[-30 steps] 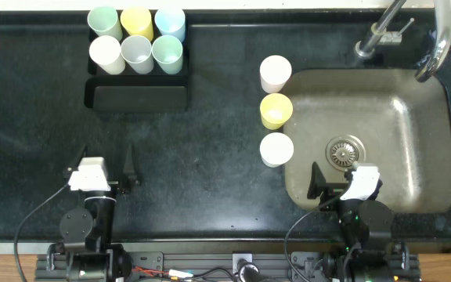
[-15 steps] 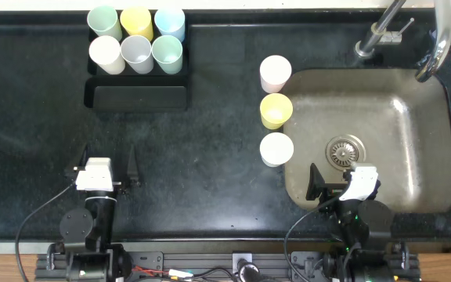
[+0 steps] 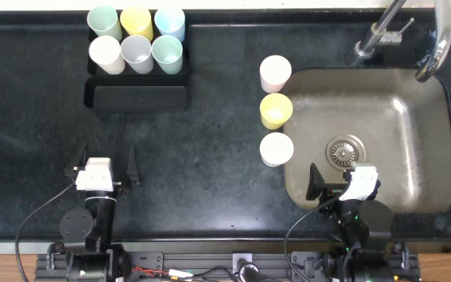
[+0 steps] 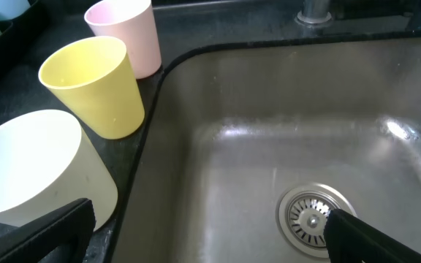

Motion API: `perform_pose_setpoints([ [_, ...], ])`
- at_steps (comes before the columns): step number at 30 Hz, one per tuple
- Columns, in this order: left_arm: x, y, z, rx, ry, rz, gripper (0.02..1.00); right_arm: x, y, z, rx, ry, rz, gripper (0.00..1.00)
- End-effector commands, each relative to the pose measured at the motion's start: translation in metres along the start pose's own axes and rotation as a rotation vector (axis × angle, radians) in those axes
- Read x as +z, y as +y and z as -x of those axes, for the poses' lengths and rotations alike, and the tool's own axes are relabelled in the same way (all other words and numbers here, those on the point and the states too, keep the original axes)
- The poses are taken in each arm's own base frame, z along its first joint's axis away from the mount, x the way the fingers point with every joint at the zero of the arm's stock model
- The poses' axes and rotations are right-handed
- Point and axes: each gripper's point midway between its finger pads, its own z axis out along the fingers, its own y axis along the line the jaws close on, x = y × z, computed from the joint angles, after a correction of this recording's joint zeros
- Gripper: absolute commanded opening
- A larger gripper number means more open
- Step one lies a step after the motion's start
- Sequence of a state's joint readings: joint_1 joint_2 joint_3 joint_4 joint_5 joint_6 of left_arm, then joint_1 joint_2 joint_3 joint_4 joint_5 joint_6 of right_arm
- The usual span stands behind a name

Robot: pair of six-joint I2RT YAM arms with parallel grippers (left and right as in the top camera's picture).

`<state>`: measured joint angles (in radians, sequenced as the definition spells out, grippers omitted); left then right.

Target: Store Cups

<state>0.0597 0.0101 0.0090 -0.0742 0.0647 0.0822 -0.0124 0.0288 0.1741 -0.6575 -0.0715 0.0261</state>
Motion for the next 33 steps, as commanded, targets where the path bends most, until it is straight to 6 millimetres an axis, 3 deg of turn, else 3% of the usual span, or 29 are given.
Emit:
perform_pose_setpoints([
  [1,0.000,-0.002,0.001,0.019,-0.007,-0.015,0.998,0.002,0.000,-0.010,0.006,0.029,0.003,0.993],
  [27,0.001,0.002,-0.003,0.011,0.015,-0.002,1.000,0.002,0.000,-0.010,0.006,0.029,0.003,0.996],
  [31,0.006,0.002,-0.006,-0.141,0.103,-0.007,0.998,0.002,0.000,-0.010,0.006,0.029,0.003,0.996],
  [33,0.010,-0.008,0.004,-0.231,0.138,-0.065,1.000,0.002,0.000,-0.010,0.006,0.029,0.003,0.998],
])
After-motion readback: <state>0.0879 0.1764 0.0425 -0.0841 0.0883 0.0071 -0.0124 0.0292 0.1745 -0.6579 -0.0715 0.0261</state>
